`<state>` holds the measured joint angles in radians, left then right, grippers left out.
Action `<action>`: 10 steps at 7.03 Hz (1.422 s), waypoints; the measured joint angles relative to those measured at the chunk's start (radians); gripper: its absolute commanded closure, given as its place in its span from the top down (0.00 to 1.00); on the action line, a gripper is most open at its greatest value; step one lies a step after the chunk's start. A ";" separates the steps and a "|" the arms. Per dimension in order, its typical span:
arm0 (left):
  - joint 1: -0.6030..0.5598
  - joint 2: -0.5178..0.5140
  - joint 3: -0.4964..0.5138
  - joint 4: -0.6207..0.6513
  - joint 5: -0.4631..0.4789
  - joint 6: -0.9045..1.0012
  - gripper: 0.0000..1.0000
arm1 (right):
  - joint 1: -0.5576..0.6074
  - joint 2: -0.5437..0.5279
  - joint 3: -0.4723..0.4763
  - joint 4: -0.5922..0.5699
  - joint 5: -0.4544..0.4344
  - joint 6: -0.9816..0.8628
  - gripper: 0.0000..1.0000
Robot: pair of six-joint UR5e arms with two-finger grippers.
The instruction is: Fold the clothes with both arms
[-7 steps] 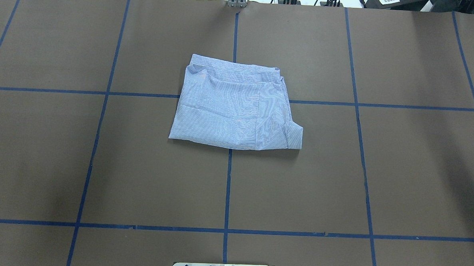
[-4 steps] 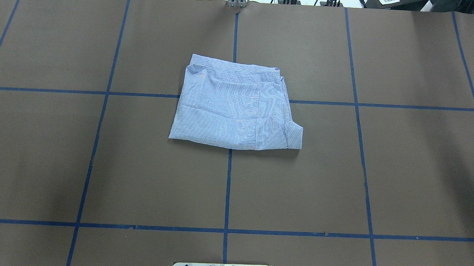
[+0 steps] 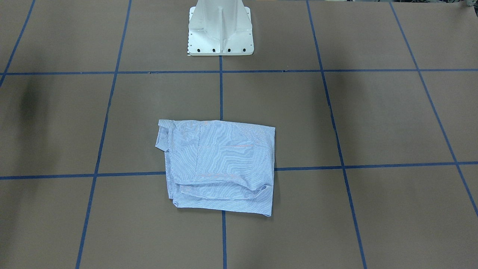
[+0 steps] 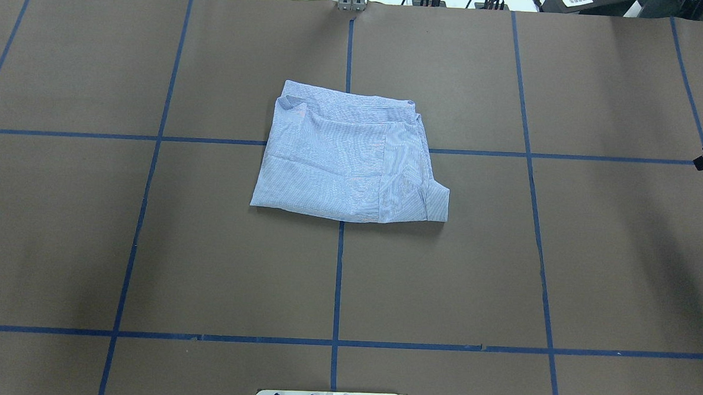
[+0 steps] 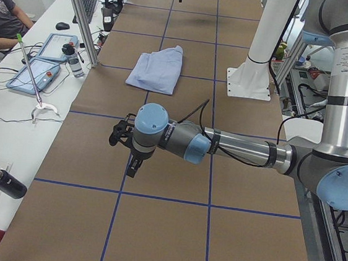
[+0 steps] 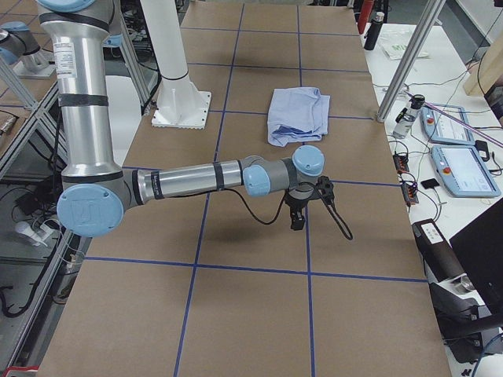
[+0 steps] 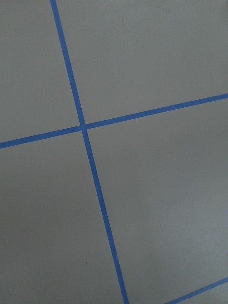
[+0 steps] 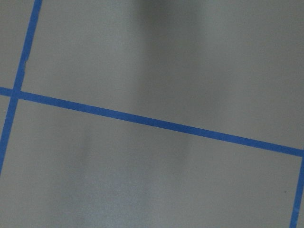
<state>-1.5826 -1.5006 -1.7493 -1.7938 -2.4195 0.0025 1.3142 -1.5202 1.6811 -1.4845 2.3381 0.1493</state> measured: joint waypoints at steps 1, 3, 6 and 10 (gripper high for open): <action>0.000 0.000 0.004 -0.001 -0.003 0.001 1.00 | -0.002 -0.004 0.010 0.000 -0.035 -0.002 1.00; 0.000 -0.010 -0.018 0.001 -0.028 0.000 1.00 | -0.003 0.000 0.014 -0.001 -0.047 -0.005 1.00; 0.001 -0.013 -0.042 0.003 -0.036 -0.001 1.00 | -0.005 0.004 0.029 -0.003 -0.031 -0.005 1.00; 0.001 -0.023 -0.031 0.000 -0.034 -0.001 1.00 | -0.004 0.003 0.062 -0.010 -0.030 -0.001 1.00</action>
<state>-1.5819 -1.5235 -1.7798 -1.7938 -2.4536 0.0015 1.3102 -1.5177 1.7433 -1.4941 2.3080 0.1482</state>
